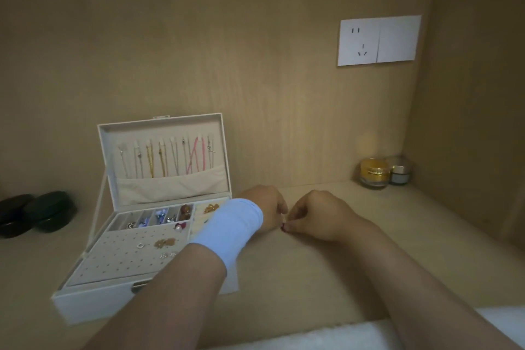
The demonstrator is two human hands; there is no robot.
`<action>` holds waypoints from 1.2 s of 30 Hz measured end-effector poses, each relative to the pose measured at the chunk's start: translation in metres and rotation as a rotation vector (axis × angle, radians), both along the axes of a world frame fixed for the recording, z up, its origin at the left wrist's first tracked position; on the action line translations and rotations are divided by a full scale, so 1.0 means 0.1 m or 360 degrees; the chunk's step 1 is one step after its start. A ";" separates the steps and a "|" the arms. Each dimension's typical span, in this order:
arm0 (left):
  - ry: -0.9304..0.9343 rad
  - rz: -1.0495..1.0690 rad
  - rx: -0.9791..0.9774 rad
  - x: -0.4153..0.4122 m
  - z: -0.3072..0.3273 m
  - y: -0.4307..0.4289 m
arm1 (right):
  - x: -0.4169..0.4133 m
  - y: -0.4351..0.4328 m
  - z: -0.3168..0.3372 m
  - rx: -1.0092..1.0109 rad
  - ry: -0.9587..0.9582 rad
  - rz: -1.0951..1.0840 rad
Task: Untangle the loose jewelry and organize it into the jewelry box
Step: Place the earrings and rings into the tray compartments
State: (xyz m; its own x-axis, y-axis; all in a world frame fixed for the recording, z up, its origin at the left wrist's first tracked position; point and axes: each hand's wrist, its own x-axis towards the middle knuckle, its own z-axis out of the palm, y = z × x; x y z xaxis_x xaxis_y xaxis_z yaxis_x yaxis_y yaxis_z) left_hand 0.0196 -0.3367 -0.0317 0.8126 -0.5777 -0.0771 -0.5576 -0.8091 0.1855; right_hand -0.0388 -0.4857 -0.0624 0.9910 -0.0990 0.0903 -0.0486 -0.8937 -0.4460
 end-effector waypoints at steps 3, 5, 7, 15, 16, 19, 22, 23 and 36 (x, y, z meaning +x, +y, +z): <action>0.0027 -0.0033 0.0031 -0.01 -0.03 -0.05 | 0.04 0.00 -0.03 -0.0037 0.0005 0.0039; 0.0035 -0.0034 0.0007 0.00 -0.04 -0.07 | 0.07 -0.03 -0.04 0.0004 0.0013 0.0055; 0.0047 -0.0018 -0.0023 0.02 -0.06 -0.08 | 0.08 -0.06 -0.03 0.0116 0.0025 0.0068; 0.0090 0.0062 -0.0356 0.08 -0.07 0.01 | 0.10 -0.13 -0.05 0.0679 -0.0156 0.0092; 0.0107 0.0070 -0.0413 0.08 -0.06 0.03 | 0.10 -0.11 -0.05 0.0759 -0.0162 0.0101; 0.0171 0.0084 -0.0625 0.09 -0.05 0.09 | 0.09 -0.07 -0.03 0.0962 -0.0205 0.0120; 0.0244 0.0130 -0.0807 0.08 0.00 0.13 | 0.06 -0.06 0.03 0.1119 -0.0270 0.0130; 0.0258 0.0158 -0.0852 0.08 0.00 0.14 | 0.05 -0.06 0.03 0.1134 -0.0269 0.0123; -0.0098 0.0121 -0.0803 -0.03 0.22 0.46 | 0.09 0.20 0.00 -0.0135 -0.0098 0.0184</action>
State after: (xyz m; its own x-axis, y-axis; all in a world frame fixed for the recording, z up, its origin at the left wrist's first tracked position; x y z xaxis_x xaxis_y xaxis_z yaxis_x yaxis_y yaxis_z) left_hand 0.0166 -0.2906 -0.0101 0.8482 -0.4696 0.2450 -0.5226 -0.6662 0.5320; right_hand -0.0294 -0.4655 -0.0623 0.9877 0.0261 0.1544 0.0820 -0.9263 -0.3677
